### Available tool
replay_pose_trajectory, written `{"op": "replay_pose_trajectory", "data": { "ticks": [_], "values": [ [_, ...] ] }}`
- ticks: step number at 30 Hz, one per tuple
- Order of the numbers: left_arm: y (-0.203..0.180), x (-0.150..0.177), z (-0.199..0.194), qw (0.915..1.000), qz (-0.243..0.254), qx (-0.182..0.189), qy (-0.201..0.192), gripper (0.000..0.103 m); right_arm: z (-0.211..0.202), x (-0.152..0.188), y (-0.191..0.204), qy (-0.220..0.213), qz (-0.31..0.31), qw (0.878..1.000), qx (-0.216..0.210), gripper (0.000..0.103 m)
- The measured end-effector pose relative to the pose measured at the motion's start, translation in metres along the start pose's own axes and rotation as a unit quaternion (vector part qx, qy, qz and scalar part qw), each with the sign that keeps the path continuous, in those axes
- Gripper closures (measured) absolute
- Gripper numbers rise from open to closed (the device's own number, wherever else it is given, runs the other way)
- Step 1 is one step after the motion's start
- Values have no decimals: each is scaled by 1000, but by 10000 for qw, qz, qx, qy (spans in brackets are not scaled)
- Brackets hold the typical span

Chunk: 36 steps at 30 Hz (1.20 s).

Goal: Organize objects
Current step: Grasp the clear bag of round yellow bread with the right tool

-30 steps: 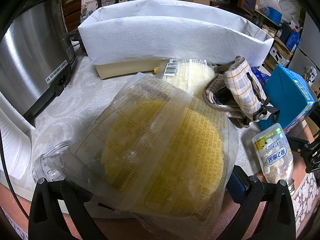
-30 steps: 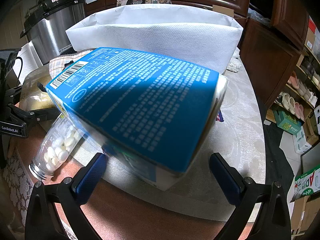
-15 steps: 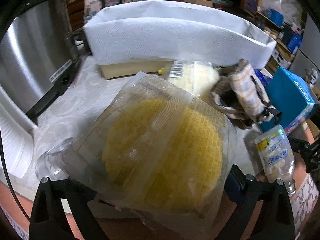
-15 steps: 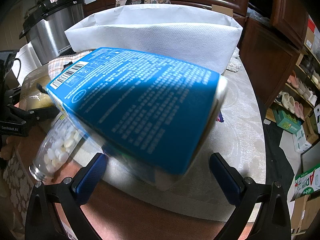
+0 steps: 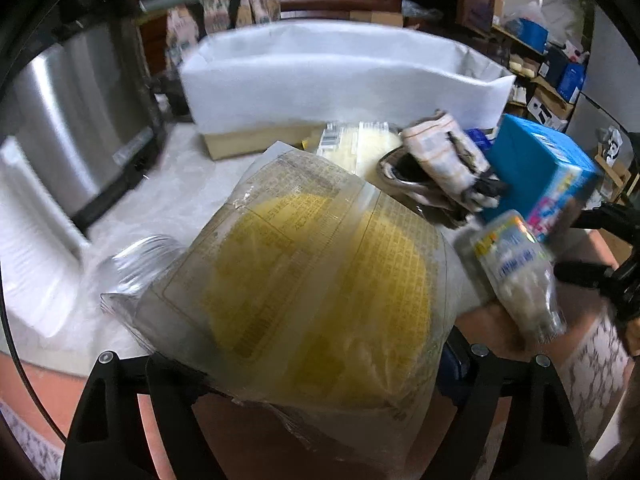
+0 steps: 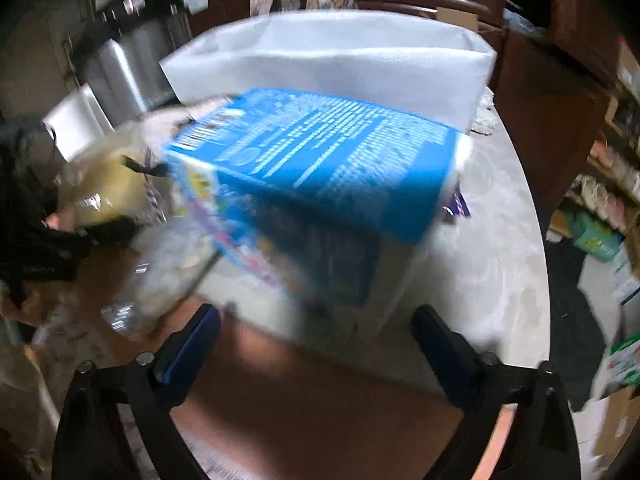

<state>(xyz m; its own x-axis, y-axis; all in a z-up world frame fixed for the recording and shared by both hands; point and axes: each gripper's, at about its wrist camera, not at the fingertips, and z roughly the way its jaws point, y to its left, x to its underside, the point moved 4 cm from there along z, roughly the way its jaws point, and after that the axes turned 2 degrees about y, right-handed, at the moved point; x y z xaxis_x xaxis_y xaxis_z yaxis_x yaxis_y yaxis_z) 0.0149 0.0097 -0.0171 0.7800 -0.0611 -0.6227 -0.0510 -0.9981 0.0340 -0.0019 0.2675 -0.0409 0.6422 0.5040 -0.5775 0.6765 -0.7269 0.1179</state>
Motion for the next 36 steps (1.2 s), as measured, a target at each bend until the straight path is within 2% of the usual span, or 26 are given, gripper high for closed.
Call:
{"op": "replay_pose_trajectory", "data": {
  "ticks": [3, 6, 9, 13, 18, 24, 26, 30, 32, 34, 35, 36],
  "values": [
    [1, 2, -14, 9996, -13, -56, -273, 18, -28, 5, -2, -551, 168, 9981, 232, 9],
    [7, -2, -29, 9977, -311, 353, -491, 18, -61, 3, -4, -1132, 482, 9920, 288, 8],
    [5, -4, -44, 9955, -476, 511, -644, 18, -84, -1, -5, -1550, 791, 9845, 213, 8],
    [3, -4, -51, 9934, -632, 632, -716, 18, -84, -17, -6, -1579, 1133, 9809, 51, 8],
    [-4, -22, -57, 9921, -520, 739, -869, 18, -88, -25, -5, -1710, 1557, 9699, -762, 8],
    [-15, -79, -64, 9915, -302, 764, -1004, 18, -93, -73, 17, -1346, 1225, 9684, -1706, 8],
    [-19, -106, -65, 9878, -345, 1062, -1083, 18, -94, -101, 18, -1279, 1356, 9599, -2096, 8],
    [-27, -150, -58, 9793, -342, 1682, -1071, 18, -79, -148, 6, -1065, 1911, 9237, -3145, 8],
    [-32, -170, -53, 9733, -283, 1978, -1128, 18, -62, -166, -2, -897, 2182, 8950, -3785, 8],
    [-36, -183, -47, 9691, -222, 2174, -1142, 18, -45, -181, -17, -956, 2552, 8641, -4232, 9],
    [-38, -188, -43, 9684, -186, 2213, -1136, 18, -40, -185, -24, -1040, 2661, 8565, -4298, 11],
    [-41, -192, -35, 9691, -115, 2201, -1105, 18, -30, -192, -32, -1093, 2745, 8527, -4309, 26]
  ]
}}
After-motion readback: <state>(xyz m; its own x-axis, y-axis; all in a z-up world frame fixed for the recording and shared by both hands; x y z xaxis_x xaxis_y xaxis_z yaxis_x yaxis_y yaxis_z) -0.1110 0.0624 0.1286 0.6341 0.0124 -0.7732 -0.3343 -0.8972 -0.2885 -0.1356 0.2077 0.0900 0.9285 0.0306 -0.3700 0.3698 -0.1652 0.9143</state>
